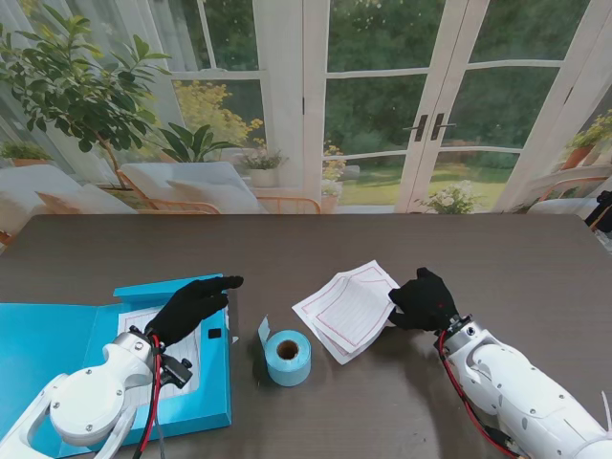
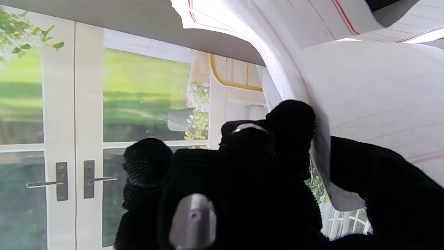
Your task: Peel a label from the label roll, stick it on the side of the file box and file the documents
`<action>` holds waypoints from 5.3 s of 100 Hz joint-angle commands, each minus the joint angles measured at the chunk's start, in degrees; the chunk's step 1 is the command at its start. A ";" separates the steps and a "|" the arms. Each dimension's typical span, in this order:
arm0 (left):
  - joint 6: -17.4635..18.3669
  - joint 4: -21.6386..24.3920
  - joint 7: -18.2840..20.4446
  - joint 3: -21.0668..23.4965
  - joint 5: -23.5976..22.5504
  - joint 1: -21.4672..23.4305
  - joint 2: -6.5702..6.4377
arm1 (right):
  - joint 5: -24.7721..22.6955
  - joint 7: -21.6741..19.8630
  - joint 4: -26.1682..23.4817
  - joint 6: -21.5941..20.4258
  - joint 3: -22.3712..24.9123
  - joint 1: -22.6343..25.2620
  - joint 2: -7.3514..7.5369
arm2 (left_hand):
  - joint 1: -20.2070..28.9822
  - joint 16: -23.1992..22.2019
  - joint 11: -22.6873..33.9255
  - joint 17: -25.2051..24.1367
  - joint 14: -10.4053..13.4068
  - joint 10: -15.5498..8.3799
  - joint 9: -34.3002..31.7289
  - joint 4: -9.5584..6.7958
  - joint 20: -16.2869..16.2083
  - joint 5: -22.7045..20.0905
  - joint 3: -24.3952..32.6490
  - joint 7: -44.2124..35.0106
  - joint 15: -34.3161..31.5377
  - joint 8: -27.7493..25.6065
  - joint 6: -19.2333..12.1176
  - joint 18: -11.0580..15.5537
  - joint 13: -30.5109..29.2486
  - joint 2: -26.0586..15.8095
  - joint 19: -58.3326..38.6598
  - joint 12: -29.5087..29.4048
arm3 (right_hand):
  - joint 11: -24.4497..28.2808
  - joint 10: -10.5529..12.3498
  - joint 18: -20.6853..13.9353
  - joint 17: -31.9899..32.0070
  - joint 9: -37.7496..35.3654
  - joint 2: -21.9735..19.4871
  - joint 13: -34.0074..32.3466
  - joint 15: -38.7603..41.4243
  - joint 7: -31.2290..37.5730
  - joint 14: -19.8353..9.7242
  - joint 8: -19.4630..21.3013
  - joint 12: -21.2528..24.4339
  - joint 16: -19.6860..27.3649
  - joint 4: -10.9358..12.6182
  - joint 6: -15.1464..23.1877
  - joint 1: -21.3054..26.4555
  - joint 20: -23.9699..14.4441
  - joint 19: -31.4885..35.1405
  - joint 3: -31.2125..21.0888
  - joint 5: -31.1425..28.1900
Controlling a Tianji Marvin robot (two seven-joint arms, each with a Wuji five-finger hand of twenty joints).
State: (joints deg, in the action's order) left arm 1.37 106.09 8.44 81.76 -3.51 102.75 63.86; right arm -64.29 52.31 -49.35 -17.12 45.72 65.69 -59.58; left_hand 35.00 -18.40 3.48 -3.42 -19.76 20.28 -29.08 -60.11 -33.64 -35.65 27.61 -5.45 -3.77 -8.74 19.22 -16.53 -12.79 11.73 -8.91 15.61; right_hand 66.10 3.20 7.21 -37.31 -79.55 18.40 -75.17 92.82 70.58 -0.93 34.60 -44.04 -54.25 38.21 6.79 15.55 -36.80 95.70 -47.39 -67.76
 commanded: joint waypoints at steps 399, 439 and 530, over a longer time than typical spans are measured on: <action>-3.64 -0.70 3.72 -1.10 -1.23 -1.55 -0.52 | 4.45 -13.99 -19.21 5.71 10.75 9.72 -3.81 | -2.23 0.24 -0.57 -1.70 0.36 -0.01 1.80 2.37 -0.12 0.86 -1.23 1.01 0.85 -0.15 0.19 2.82 2.33 -3.70 1.27 -0.55 | -5.20 -1.34 -4.76 -28.46 -3.61 29.69 -0.66 -3.01 4.21 -10.41 -18.62 -1.50 1.27 -59.02 -3.10 6.32 -4.29 3.00 -38.42 10.65; -4.03 -1.48 4.09 -1.57 -0.85 -2.53 -0.54 | 5.34 -14.84 -21.55 4.36 12.90 10.78 -4.12 | -2.20 0.22 -0.55 -1.72 0.45 -0.02 1.76 2.37 -0.14 0.80 -1.23 0.98 0.85 -0.14 0.25 2.88 2.38 -3.74 1.27 -0.53 | -4.92 -1.31 -5.26 -28.51 -3.59 29.61 -0.67 -2.70 4.12 -10.79 -18.50 -1.43 0.99 -59.23 -2.76 6.28 -4.85 3.20 -38.43 10.48; -4.84 -5.28 4.87 -4.51 1.07 -6.92 -0.38 | 5.04 -16.38 -28.60 2.26 17.41 13.35 -4.22 | -2.27 0.15 -0.50 -1.53 0.13 0.37 1.69 2.45 -0.27 1.24 -1.32 1.17 0.78 -0.01 0.46 2.60 2.26 -3.90 1.14 -0.48 | -4.48 -1.14 -6.14 -28.59 -3.57 29.59 -0.69 -2.33 4.16 -11.42 -18.05 -1.61 0.54 -59.24 -2.20 6.18 -5.63 3.31 -38.58 10.50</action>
State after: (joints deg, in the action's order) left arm -3.41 101.60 12.03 77.83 -3.24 96.74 63.23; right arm -58.82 36.88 -76.45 -14.42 62.91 78.72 -63.70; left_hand 34.39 -18.40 3.48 -4.01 -19.76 20.64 -28.49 -60.10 -33.64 -35.55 27.20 -5.42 -3.73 -8.77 19.77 -16.11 -11.50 9.43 -8.91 15.61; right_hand 59.52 3.91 2.86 -39.34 -78.27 45.63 -75.13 88.15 72.52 -2.52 15.67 -45.65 -52.67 -19.66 5.13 21.64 -41.23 95.69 -79.81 -57.19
